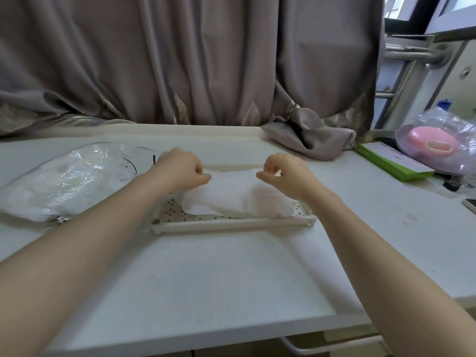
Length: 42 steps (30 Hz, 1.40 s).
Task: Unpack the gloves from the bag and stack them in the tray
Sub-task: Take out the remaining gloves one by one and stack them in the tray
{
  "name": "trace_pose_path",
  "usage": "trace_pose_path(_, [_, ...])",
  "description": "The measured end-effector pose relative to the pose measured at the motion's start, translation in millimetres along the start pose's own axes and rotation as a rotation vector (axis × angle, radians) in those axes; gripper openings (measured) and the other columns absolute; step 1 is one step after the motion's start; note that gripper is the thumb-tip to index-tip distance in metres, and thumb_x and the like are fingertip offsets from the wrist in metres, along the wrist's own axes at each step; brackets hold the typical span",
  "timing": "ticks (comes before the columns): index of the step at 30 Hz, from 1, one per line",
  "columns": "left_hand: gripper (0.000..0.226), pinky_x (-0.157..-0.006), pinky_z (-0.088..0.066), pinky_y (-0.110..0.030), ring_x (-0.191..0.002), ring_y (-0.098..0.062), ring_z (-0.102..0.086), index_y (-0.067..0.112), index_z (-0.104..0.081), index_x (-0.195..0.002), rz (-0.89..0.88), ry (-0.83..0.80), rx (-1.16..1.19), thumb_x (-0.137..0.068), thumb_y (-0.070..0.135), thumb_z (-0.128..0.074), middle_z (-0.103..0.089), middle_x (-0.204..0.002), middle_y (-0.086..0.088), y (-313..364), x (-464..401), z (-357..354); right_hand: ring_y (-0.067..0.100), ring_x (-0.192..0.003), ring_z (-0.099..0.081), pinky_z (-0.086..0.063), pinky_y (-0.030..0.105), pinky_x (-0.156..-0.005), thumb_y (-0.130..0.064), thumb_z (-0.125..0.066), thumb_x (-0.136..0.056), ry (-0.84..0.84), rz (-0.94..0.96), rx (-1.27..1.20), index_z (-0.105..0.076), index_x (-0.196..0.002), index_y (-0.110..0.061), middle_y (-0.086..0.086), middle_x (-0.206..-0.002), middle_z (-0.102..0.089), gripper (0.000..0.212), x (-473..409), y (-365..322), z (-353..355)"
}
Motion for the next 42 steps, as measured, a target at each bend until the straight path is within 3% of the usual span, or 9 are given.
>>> trace_pose_path(7, [0.047,-0.115,-0.005,-0.036,-0.141,-0.014,-0.018,0.014,-0.037,-0.140,-0.287,-0.042,-0.189,-0.100,0.037,-0.030,-0.031,-0.150,0.000,43.5,-3.6,-39.3,0.016,-0.145,-0.010,-0.004,0.037,-0.117,-0.050,-0.049,-0.091,-0.272,0.096,0.231,-0.021,-0.148,-0.017,0.001,-0.158,-0.014,0.072,5.7,-17.3,-56.0])
trace_pose_path(14, [0.113,-0.117,-0.005,-0.035,-0.145,-0.023,-0.006,0.004,-0.005,-0.148,-0.152,-0.221,-0.316,-0.072,0.083,-0.035,-0.004,-0.157,-0.012,8.5,-12.3,-68.9,0.023,-0.146,-0.001,0.004,0.049,-0.116,-0.078,-0.050,-0.070,-0.381,0.011,0.394,-0.012,-0.149,-0.017,0.001,-0.158,-0.009,0.107,-6.2,4.5,-62.8])
trace_pose_path(22, [0.119,-0.108,-0.027,-0.036,-0.141,-0.023,-0.023,0.012,-0.009,-0.149,0.091,-0.227,-0.099,-0.063,0.084,-0.048,-0.017,-0.156,-0.006,-12.5,-6.4,-63.6,0.018,-0.146,0.004,-0.006,0.042,-0.119,-0.080,-0.060,-0.059,-0.438,-0.306,0.099,-0.003,-0.151,-0.025,0.001,-0.159,0.003,0.121,6.2,38.4,-53.3])
trace_pose_path(25, [0.109,-0.118,-0.009,-0.038,-0.146,-0.022,-0.001,0.014,-0.001,-0.150,0.020,-0.170,-0.025,-0.073,0.080,-0.039,0.001,-0.158,-0.008,-13.9,-0.7,-55.0,0.021,-0.145,0.016,0.006,0.046,-0.117,-0.082,-0.054,-0.062,-0.376,-0.288,0.221,0.000,-0.150,-0.025,0.001,-0.159,0.012,0.118,3.6,24.4,-47.0])
trace_pose_path(28, [0.074,-0.114,-0.022,-0.040,-0.140,-0.021,-0.023,0.016,-0.038,-0.141,-0.111,0.010,0.141,-0.087,0.067,-0.034,-0.027,-0.152,-0.006,-9.2,10.4,-23.7,0.023,-0.145,0.014,0.008,0.047,-0.116,-0.080,-0.044,-0.072,-0.211,-0.194,0.261,-0.005,-0.151,-0.021,0.003,-0.159,0.010,0.106,-5.1,-14.5,-34.1])
trace_pose_path(32, [0.036,-0.102,-0.035,-0.038,-0.119,-0.028,-0.046,0.007,-0.071,-0.087,-0.107,0.394,0.161,-0.091,0.038,-0.052,-0.058,-0.122,-0.010,-42.8,35.2,16.6,0.023,-0.138,-0.029,-0.024,0.032,-0.110,-0.049,-0.048,-0.092,-0.105,0.010,0.063,-0.049,-0.132,-0.014,0.008,-0.151,-0.031,0.053,-12.8,-88.8,-39.7])
trace_pose_path(36, [0.019,-0.114,0.000,-0.043,-0.142,-0.032,-0.005,0.024,-0.071,-0.093,0.189,0.260,-0.096,-0.090,0.032,-0.054,-0.018,-0.155,-0.004,-96.3,54.5,0.7,0.022,-0.095,-0.058,-0.044,0.030,-0.084,-0.025,-0.049,-0.096,-0.069,0.216,-0.071,-0.066,-0.102,-0.008,0.006,-0.103,-0.065,0.026,-18.1,-156.3,-65.4])
trace_pose_path(39, [0.032,-0.104,-0.032,-0.040,-0.133,-0.032,-0.030,0.016,-0.061,-0.119,0.347,0.137,0.036,-0.090,0.012,-0.047,-0.004,-0.158,0.001,-121.6,63.6,-12.5,0.012,-0.064,-0.048,-0.037,0.019,-0.057,-0.021,-0.048,-0.096,-0.224,0.104,-0.269,-0.070,-0.095,-0.007,0.000,-0.071,-0.057,0.026,-29.4,-186.8,-92.2])
trace_pose_path(42, [0.047,-0.083,-0.046,-0.038,-0.108,-0.032,-0.055,0.007,-0.052,-0.127,0.373,0.182,0.165,-0.084,-0.008,-0.043,0.011,-0.158,0.003,-134.1,71.1,-6.8,0.015,-0.075,-0.052,-0.038,0.016,-0.059,-0.010,-0.043,-0.094,-0.353,0.025,-0.227,-0.069,-0.106,-0.009,0.003,-0.093,-0.063,0.028,-47.1,-198.6,-126.2])
Point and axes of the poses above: each hand's wrist, its own x-axis away from the middle knuckle, its own z-axis out of the back of the hand, y = z × x, the point moved 4 cm from there along -x, towards the middle knuckle
